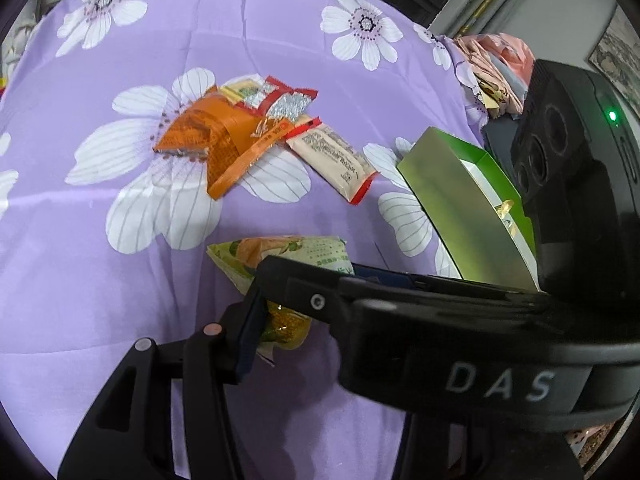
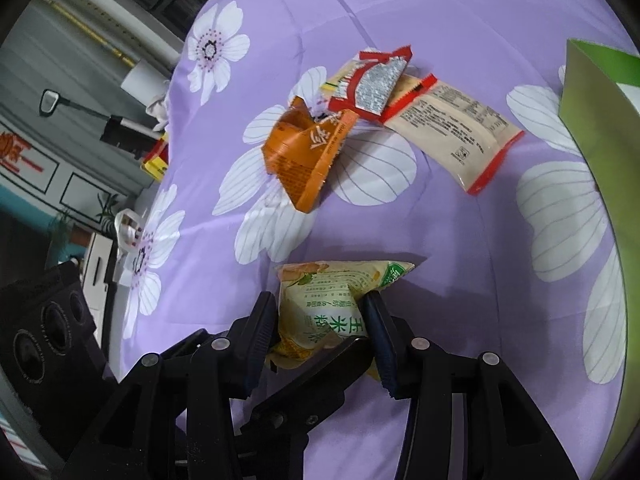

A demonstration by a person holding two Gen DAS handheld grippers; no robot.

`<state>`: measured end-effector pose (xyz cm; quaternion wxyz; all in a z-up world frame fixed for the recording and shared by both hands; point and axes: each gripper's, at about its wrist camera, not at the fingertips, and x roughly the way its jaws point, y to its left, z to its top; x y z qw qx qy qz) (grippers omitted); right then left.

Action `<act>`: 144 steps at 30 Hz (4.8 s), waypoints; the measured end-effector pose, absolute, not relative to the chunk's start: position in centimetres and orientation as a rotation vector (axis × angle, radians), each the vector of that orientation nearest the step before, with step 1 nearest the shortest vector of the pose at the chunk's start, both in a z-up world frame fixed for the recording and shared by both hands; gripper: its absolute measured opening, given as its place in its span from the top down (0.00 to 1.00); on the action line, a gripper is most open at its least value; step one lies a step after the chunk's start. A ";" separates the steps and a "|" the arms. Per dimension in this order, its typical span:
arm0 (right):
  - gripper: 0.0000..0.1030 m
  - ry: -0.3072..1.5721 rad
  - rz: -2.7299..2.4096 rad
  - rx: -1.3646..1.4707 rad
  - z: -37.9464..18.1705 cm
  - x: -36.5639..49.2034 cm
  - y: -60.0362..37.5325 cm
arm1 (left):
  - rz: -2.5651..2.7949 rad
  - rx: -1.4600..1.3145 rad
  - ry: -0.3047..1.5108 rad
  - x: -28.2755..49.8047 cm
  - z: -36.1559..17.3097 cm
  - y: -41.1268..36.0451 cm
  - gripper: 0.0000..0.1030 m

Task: Organize snacks
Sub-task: 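Lift the yellow-green bag with the right gripper and adjust the grip, then carry the yellow-green bag over the green-rimmed box with the right gripper, then open the right gripper to drop the bag into the box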

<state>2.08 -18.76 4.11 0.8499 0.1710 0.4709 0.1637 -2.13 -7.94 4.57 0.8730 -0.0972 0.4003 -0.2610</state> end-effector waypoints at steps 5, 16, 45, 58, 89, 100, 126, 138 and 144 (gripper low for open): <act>0.52 0.907 0.361 0.348 5.5 1.2 -18.6 | -0.538 -0.192 0.754 -2.9 5.7 -7.7 0.55; 0.52 0.686 0.401 0.281 9.0 -1.5 -17.8 | -0.526 -0.162 0.550 -5.0 8.2 -7.1 0.55; 0.52 0.421 0.420 0.151 12.2 -5.7 -15.6 | -0.557 -0.222 0.474 -6.3 9.7 -5.9 0.56; 0.52 0.301 0.401 0.223 15.1 -6.7 -20.1 | -0.577 -0.095 0.391 -6.5 13.8 -10.3 0.56; 0.52 0.230 0.115 0.584 15.2 -8.7 -39.0 | -0.953 0.029 0.531 -4.4 15.1 -28.7 0.57; 0.52 0.346 0.124 0.739 12.6 -7.2 -41.9 | -0.973 0.034 0.589 -3.4 13.4 -29.2 0.57; 0.52 0.600 0.042 0.906 7.2 -3.1 -43.7 | -0.908 0.109 0.716 -1.3 10.8 -31.1 0.57; 0.52 0.627 -0.042 0.874 7.2 -3.2 -43.4 | -0.875 0.113 0.675 -2.6 11.3 -30.0 0.55; 0.51 0.566 -0.120 0.777 8.9 -3.9 -41.9 | -0.858 0.074 0.626 -3.6 12.3 -27.4 0.53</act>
